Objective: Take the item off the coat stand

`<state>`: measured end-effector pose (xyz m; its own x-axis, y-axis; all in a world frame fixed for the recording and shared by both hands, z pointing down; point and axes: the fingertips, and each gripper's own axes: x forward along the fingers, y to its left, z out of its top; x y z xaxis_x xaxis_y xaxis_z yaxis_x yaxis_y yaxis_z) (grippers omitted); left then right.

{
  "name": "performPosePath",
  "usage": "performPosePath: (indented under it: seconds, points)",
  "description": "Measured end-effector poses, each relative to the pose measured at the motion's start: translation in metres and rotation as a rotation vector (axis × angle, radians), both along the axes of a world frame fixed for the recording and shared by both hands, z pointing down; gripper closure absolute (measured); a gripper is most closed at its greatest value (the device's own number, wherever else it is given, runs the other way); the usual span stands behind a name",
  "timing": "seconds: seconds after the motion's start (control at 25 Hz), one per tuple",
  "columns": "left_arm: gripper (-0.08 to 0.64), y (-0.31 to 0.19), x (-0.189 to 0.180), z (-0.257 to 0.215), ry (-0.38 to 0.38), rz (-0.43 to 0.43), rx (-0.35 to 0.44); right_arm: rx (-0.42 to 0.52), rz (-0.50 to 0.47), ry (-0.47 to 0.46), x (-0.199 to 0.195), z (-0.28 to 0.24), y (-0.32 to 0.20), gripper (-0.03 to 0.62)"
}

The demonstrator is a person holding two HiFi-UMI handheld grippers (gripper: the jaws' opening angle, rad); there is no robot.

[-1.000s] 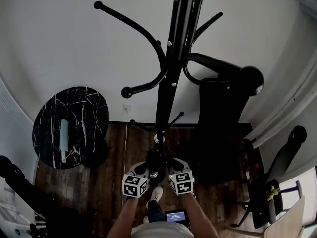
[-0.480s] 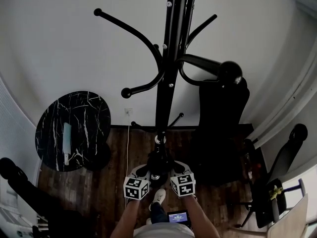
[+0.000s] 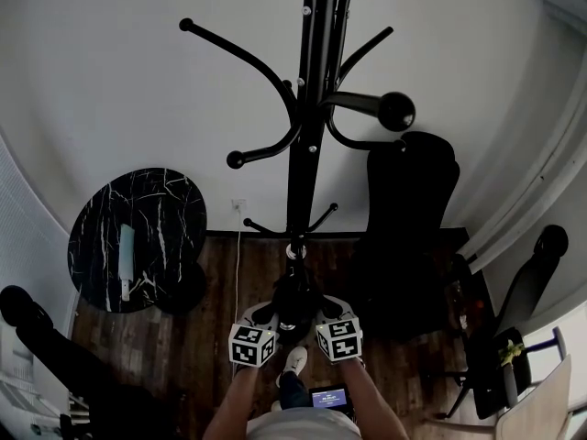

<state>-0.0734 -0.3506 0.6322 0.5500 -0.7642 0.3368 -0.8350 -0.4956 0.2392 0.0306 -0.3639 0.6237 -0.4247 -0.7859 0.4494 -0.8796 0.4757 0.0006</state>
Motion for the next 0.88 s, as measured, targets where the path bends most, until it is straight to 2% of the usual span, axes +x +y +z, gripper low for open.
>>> performPosePath:
  seconds: [0.88]
  points:
    - [0.529, 0.042, 0.001, -0.018, -0.025, 0.009, 0.044, 0.026, -0.008, 0.002, -0.001, -0.014, 0.041, 0.565]
